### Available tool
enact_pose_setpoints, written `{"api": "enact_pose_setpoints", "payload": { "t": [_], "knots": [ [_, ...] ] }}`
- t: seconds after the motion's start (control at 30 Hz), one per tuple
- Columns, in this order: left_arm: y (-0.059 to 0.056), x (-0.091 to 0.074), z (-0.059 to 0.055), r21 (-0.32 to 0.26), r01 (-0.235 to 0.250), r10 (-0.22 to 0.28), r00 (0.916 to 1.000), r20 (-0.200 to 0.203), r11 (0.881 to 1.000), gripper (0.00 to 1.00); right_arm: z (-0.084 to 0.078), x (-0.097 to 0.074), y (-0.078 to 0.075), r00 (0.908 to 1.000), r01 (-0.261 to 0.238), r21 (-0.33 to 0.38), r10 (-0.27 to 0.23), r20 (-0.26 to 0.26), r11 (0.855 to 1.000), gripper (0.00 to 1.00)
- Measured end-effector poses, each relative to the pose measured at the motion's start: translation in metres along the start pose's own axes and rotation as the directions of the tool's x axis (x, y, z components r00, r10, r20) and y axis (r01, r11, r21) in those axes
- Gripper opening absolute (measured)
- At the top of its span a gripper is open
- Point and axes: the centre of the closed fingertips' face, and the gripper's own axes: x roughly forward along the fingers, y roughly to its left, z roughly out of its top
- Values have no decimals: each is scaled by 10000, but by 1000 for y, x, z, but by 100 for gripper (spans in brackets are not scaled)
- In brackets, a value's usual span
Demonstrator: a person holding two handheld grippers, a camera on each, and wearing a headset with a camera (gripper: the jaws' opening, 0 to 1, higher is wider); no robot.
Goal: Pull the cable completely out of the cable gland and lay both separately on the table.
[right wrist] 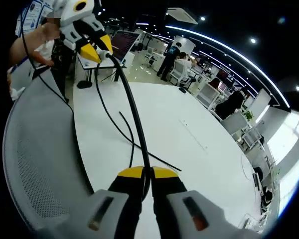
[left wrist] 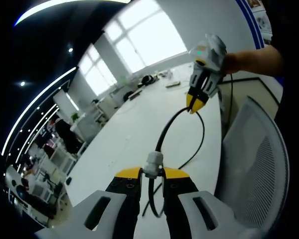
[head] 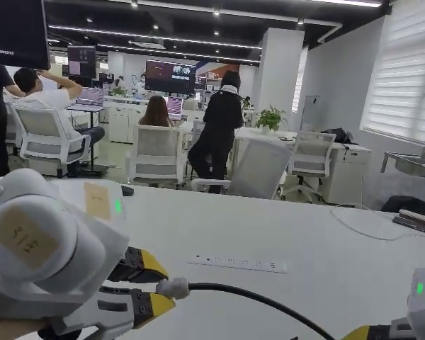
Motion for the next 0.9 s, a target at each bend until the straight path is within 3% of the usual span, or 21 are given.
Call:
{"api": "enact_pose_setpoints", "payload": {
  "t": [0.03, 0.07, 0.13, 0.2, 0.3, 0.43, 0.57, 0.63, 0.73, 0.9],
  "knots": [
    [-3, 1, 0, 263, 50, -48, 9999, -110, 9996, 17, -3, 2, 2, 9997, -149, 81, 151, -195, 9999, 4],
    [0, 1, 1, 970, -161, 186, 9995, -243, 9952, 17, -6, 4, 4, 9989, -194, -21, 193, -435, 9998, 5],
    [-5, 3, 2, 788, -75, 102, 9994, -339, 9969, 16, -4, 9, 12, 9972, -430, -307, 410, -625, 9986, 11],
    [-8, 6, 5, 764, 18, 4, 9996, -289, 9971, 16, 6, 14, 30, 9929, -1109, -97, 1104, -451, 9938, 18],
    [-16, 11, 6, 1131, 182, -123, 9985, -525, 9934, 16, 32, 18, 50, 9871, -1598, -525, 1596, -78, 9858, 20],
    [-27, 18, 8, 1624, 343, -221, 9968, -764, 9861, 16, 80, 17, 73, 9737, -1964, -1092, 2070, 953, 9744, 20],
    [-33, 21, 11, 1959, 447, -283, 9959, -857, 9796, 16, 115, 12, 82, 9643, -1850, -1463, 2082, 1638, 9718, 16],
    [-35, 22, 11, 2170, 469, -267, 9951, -953, 9750, 16, 121, 12, 80, 9713, -1469, -1714, 1748, 1612, 9742, 13],
    [-36, 23, 10, 2321, 493, -252, 9941, -1056, 9714, 16, 117, 14, 72, 9847, -874, -2383, 1201, 1263, 9672, 4],
    [-36, 22, 7, 2433, 571, -305, 9933, -1116, 9683, 16, 111, 14, 70, 9827, -1005, -2038, 1292, 1325, 9738, 3]
  ]
}}
